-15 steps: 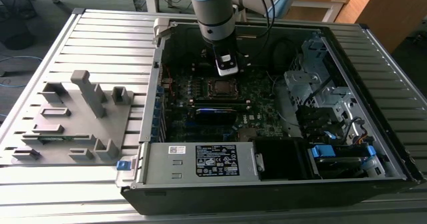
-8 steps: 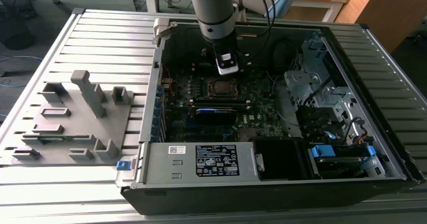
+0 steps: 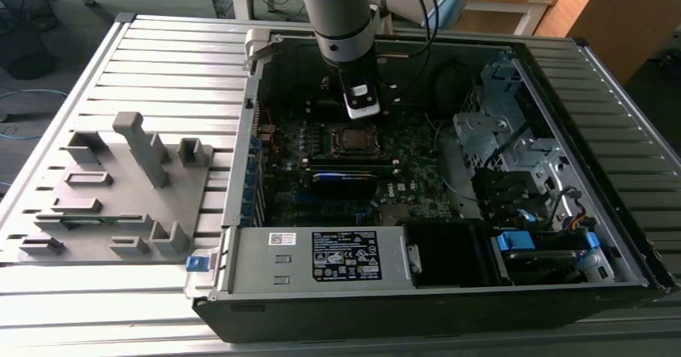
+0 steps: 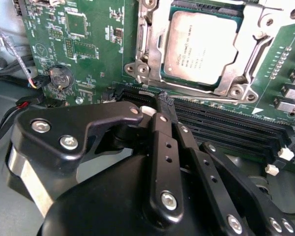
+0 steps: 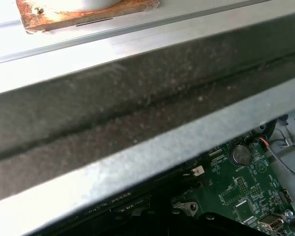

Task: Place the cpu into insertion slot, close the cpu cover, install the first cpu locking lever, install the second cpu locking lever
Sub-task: 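Install the first cpu locking lever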

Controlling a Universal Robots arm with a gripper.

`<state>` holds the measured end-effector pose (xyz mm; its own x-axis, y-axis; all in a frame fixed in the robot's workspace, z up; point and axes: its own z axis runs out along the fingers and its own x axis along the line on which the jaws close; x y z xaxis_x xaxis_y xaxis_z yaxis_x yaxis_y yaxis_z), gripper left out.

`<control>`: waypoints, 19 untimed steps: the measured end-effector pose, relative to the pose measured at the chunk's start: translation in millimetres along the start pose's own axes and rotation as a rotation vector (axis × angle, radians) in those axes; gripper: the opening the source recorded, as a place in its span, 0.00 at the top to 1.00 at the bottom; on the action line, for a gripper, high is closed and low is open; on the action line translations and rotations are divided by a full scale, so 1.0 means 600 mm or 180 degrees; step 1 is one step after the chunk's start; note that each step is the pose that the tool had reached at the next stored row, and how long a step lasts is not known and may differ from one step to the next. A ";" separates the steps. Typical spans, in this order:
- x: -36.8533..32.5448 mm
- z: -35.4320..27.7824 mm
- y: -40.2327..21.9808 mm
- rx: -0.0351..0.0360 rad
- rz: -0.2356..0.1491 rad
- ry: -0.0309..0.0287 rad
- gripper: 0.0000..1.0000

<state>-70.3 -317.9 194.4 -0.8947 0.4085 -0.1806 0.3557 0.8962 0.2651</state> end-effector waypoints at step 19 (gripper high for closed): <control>-0.002 0.001 -0.006 0.0018 -0.0011 -0.0023 0.89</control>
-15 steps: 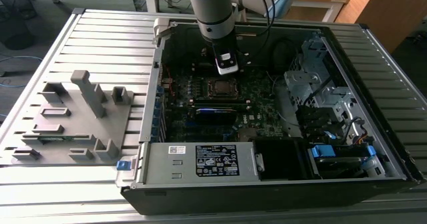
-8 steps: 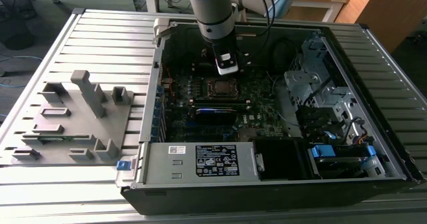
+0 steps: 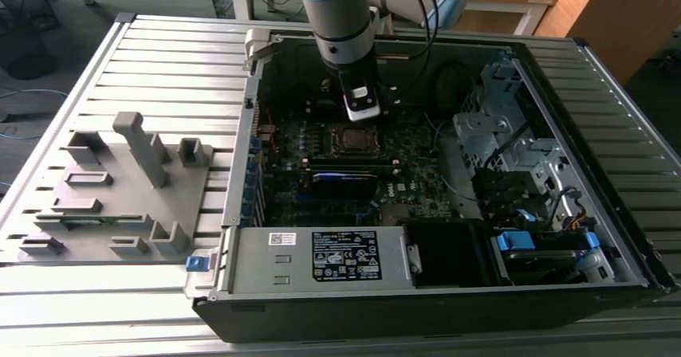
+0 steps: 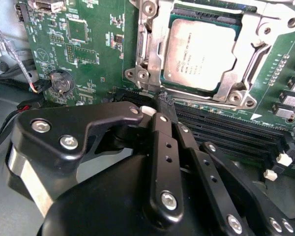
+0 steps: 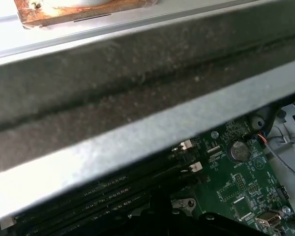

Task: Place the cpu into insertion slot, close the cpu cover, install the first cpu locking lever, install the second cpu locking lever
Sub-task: 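Install the first cpu locking lever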

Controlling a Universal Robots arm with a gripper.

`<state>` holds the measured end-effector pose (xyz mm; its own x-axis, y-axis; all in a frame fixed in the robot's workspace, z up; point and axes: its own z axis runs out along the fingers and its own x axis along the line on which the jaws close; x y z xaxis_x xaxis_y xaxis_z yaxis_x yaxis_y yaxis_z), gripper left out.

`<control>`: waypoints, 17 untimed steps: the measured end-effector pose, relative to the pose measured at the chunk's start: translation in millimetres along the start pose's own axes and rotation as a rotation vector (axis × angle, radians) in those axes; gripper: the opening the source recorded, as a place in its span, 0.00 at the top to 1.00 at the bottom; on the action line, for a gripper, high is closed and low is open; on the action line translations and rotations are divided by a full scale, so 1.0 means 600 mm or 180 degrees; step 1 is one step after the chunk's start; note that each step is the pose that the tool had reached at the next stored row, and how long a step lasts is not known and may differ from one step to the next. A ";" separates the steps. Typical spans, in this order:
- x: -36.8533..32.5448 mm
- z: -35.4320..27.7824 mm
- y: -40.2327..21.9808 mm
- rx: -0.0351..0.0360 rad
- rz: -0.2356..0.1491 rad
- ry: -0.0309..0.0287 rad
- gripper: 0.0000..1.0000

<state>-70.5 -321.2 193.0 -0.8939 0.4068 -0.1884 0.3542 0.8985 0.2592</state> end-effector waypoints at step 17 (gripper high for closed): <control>-0.001 -0.004 -0.001 0.0009 -0.0005 -0.0010 0.89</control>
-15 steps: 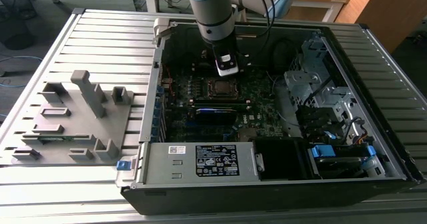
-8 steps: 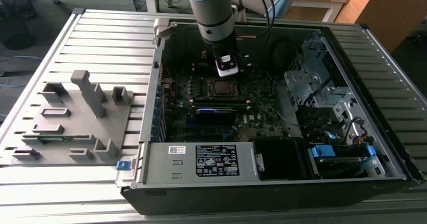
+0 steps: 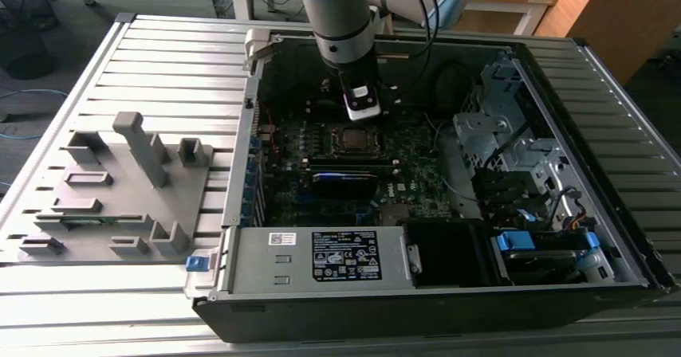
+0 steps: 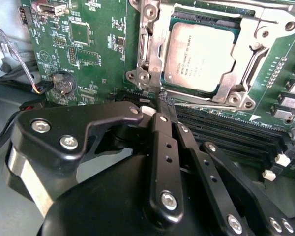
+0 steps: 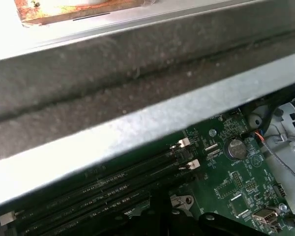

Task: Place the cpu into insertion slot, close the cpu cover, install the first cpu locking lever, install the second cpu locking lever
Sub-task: 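Install the first cpu locking lever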

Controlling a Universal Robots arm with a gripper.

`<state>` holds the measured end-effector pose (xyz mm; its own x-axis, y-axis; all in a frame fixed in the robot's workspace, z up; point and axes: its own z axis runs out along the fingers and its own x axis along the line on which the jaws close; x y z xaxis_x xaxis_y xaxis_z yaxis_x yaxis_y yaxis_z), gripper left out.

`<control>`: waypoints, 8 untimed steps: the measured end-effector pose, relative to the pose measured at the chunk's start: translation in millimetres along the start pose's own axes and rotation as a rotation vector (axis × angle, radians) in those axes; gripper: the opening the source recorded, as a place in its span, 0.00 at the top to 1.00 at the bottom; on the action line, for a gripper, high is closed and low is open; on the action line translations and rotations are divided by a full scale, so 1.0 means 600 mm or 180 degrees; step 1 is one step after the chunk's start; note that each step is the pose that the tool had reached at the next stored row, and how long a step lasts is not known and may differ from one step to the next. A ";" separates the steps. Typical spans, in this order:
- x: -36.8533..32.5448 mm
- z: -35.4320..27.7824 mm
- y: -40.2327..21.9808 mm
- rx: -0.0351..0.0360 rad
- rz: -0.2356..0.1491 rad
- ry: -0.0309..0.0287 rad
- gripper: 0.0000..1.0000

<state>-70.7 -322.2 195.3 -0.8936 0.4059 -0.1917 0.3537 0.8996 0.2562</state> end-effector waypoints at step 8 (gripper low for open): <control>0.003 0.001 0.008 0.0000 0.0000 0.0000 0.89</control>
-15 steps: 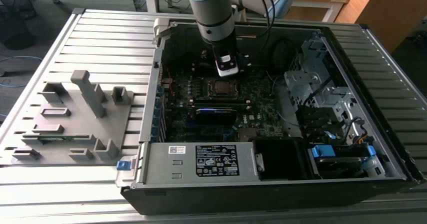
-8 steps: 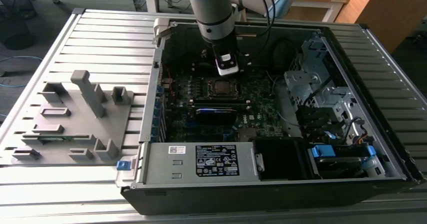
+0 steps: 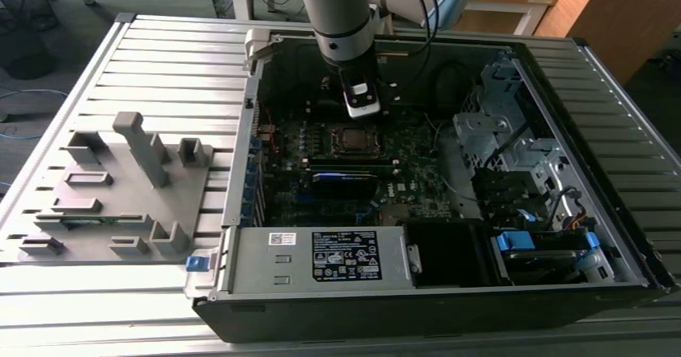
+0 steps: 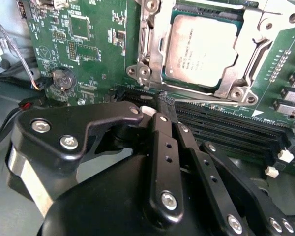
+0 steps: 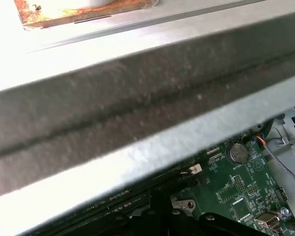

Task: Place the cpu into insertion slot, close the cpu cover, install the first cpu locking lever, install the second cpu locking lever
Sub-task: 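Install the first cpu locking lever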

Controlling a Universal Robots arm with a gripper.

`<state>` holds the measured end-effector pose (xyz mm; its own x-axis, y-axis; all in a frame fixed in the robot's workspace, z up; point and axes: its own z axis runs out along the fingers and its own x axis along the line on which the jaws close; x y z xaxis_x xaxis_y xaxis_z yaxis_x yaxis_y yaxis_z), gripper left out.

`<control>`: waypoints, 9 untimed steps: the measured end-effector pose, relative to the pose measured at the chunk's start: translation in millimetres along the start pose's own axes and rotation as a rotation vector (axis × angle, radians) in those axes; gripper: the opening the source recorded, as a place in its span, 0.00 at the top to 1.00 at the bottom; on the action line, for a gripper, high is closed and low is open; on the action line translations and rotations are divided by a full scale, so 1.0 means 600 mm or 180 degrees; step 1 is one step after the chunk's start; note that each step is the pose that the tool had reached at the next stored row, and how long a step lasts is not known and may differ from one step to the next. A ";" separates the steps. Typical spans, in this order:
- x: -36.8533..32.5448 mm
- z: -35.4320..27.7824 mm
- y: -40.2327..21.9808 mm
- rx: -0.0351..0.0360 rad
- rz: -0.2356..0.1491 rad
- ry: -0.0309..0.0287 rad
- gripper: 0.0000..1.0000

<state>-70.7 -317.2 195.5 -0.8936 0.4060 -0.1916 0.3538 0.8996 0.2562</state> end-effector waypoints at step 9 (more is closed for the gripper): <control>0.004 0.000 0.000 -0.0007 -0.0001 -0.0007 0.89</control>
<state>-72.8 -316.6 195.2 -0.8930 0.4062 -0.1937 0.3531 0.8993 0.2581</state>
